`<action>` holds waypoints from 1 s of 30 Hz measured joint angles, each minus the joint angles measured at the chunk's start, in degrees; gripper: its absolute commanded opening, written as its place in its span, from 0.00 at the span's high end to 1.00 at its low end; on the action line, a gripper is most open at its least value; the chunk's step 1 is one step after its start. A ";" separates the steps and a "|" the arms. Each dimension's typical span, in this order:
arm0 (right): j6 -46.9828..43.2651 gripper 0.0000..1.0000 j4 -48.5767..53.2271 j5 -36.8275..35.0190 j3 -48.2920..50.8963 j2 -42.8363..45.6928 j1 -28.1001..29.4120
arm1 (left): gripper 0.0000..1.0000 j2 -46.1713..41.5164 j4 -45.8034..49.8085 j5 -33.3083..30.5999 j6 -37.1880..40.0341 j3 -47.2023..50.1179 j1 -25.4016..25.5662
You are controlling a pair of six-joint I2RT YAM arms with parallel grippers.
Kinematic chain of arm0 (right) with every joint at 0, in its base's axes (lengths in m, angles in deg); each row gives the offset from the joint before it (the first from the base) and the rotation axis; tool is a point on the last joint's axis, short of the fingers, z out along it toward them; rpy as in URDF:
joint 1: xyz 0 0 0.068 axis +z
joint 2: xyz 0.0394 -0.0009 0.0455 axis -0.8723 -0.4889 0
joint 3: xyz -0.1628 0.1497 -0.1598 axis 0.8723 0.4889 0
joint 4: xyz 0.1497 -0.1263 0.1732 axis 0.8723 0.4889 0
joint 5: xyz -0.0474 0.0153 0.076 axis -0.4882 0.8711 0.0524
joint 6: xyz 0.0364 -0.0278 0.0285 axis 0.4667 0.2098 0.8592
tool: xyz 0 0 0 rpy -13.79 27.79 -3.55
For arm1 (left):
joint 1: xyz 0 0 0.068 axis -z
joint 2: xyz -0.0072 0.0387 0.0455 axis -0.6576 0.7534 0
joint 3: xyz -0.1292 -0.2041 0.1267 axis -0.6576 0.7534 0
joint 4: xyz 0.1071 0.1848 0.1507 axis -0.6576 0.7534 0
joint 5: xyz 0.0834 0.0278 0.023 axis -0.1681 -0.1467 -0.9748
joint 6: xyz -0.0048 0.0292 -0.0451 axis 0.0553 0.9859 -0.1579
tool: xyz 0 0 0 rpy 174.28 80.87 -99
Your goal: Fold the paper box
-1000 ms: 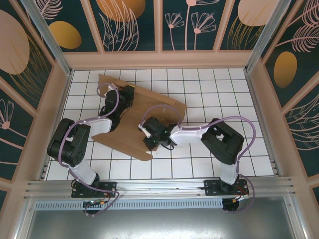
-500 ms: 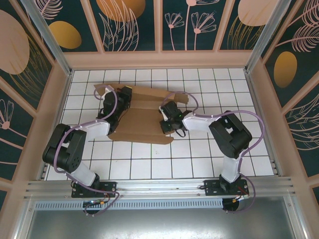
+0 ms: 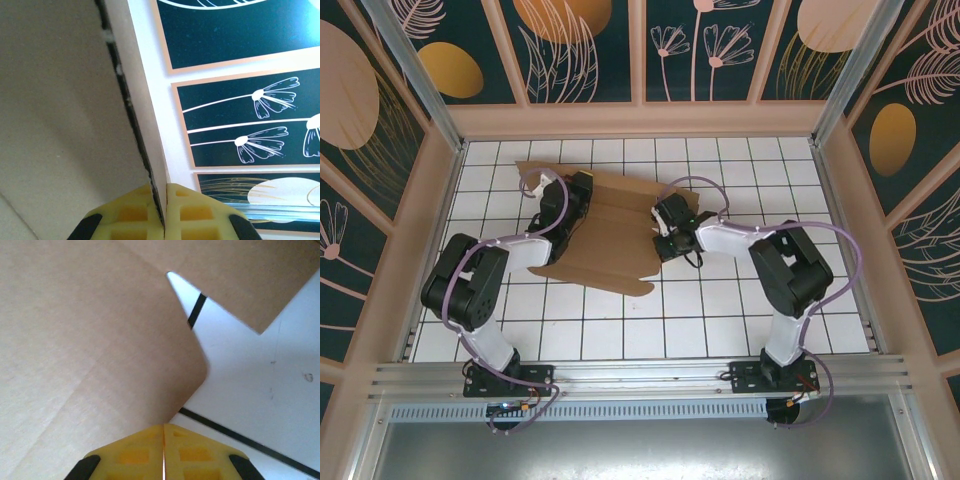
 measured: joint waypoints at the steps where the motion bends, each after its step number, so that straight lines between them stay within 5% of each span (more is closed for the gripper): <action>1: 0.76 0.80 -0.42 0.35 0.61 1.40 0.39 | 1.00 0.09 -0.17 -0.11 0.15 0.00 0.00; 7: 6.99 0.78 -4.00 2.40 0.07 3.15 5.33 | 1.00 1.36 -1.81 -0.22 0.90 -0.15 0.04; 16: 10.82 0.77 -4.11 1.51 -6.88 -8.39 12.17 | 1.00 1.57 -2.99 -0.24 2.54 0.48 0.11; 30: 9.03 0.79 -5.99 2.78 -1.05 -4.72 7.63 | 1.00 0.96 3.45 -2.67 6.67 -2.56 1.62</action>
